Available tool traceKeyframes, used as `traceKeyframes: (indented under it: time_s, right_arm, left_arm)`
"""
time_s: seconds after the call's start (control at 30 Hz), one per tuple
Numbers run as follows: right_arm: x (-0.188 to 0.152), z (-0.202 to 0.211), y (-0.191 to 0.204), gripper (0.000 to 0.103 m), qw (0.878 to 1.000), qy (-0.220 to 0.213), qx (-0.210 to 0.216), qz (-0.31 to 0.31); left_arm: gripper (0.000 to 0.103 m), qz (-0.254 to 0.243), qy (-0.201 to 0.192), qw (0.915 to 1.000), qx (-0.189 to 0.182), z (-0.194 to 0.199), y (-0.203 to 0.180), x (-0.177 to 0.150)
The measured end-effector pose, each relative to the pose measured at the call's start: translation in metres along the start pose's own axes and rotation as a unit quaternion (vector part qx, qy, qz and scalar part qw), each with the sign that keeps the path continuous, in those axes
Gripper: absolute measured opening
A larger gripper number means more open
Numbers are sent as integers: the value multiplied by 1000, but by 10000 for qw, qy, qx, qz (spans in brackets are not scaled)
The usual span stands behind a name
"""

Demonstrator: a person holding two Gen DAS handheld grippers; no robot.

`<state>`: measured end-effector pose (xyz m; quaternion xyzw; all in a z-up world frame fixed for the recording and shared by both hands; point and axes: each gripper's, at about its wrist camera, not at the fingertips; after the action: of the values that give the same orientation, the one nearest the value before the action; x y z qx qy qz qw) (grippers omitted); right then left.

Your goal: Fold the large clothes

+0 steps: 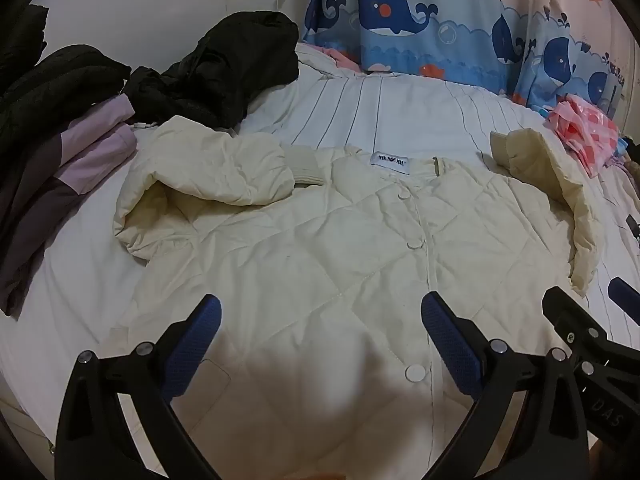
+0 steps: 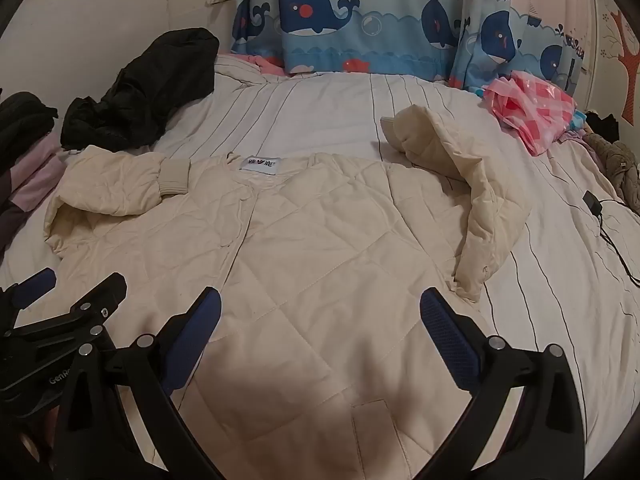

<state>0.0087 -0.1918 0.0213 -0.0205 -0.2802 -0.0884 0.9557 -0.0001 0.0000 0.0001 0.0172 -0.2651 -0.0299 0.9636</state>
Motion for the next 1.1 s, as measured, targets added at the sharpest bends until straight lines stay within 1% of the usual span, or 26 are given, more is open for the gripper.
traceKeyframes:
  time_s: [0.67, 0.8, 1.0, 1.1]
  right_arm:
    - [0, 0, 0, 96, 10000, -10, -18, 8]
    - [0, 0, -1, 96, 10000, -10, -19, 8]
    - [1, 0, -2, 96, 10000, -27, -7, -22]
    - [0, 1, -3, 96, 10000, -25, 1, -29]
  left_arm:
    - [96, 6, 7, 10000, -23, 0, 0, 0]
    - [96, -33, -26, 10000, -83, 0, -1, 0]
    - [96, -142, -73, 9999, 39, 2, -1, 3]
    - [96, -155, -71, 9999, 20, 4, -5, 1]
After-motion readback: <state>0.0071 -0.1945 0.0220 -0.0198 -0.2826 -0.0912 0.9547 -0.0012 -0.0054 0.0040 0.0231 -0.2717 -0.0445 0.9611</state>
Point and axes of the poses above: each gripper's, at about its wrist camera, not at the fingertips, and z roughly against the way its jaws point, y to its left, x to its top, and after that the axes turned 14 degrees about y, right-handed
